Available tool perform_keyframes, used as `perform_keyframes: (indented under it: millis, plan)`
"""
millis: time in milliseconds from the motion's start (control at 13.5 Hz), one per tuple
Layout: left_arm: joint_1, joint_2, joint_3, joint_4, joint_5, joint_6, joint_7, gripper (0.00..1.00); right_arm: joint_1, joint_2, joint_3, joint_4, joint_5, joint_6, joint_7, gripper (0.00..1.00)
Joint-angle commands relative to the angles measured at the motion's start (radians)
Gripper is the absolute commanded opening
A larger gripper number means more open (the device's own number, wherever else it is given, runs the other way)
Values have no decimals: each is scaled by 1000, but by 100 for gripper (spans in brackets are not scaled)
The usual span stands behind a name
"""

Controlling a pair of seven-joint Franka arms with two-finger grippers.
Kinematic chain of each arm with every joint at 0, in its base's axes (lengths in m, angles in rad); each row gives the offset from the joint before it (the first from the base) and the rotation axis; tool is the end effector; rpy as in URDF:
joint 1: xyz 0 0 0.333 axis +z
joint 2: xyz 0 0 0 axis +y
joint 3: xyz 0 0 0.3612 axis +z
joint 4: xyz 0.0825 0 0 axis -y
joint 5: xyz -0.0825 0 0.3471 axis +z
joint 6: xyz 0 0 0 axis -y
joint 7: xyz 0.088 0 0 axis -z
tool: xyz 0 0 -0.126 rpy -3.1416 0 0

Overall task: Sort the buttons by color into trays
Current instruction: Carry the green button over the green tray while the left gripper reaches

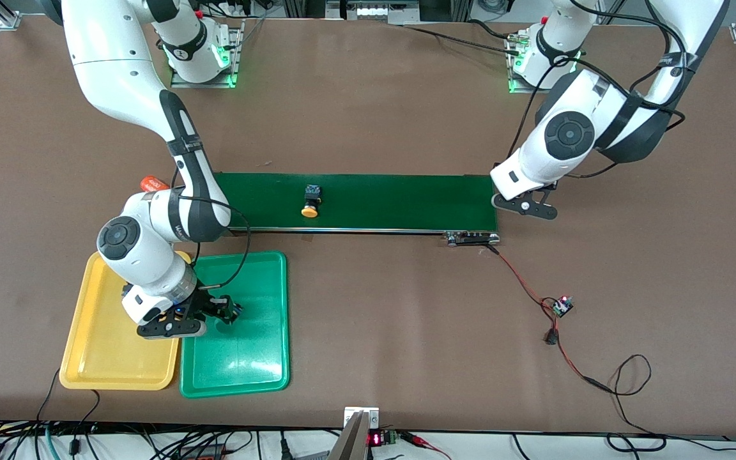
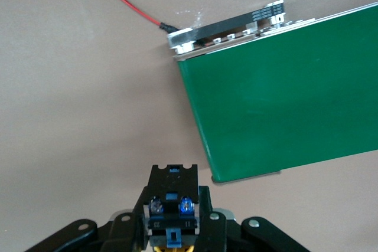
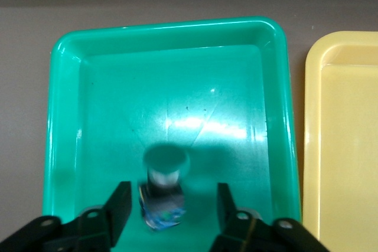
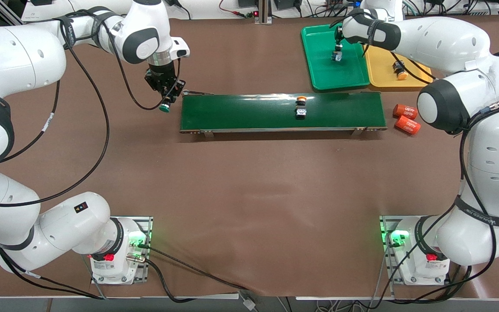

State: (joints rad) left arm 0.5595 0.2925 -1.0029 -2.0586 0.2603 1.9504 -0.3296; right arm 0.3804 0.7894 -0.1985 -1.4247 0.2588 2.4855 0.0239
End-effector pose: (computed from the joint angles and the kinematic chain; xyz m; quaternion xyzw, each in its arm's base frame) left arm 0.4873 -0.1814 0.3829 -0.9842 0.1259 0.1184 0.0380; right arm 0.7399 0.1774 0.2967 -0.9888 -0.0264 -0.1407 0.0420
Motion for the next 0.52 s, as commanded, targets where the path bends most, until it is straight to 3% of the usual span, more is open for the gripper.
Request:
perform_keyframes:
  millis: [0, 222, 445]
  plan:
    - [-183, -6, 154, 28, -29, 13, -45, 0, -3, 13, 1, 24, -6, 4, -5, 100]
    - [-358, 3, 350, 41, -131, 65, -37, 0, 5, 4, 1, 24, 0, -13, -1, 100]
    - [-524, 17, 522, 52, -199, 123, -36, 0, 14, -62, -4, 26, 0, -221, 2, 100]
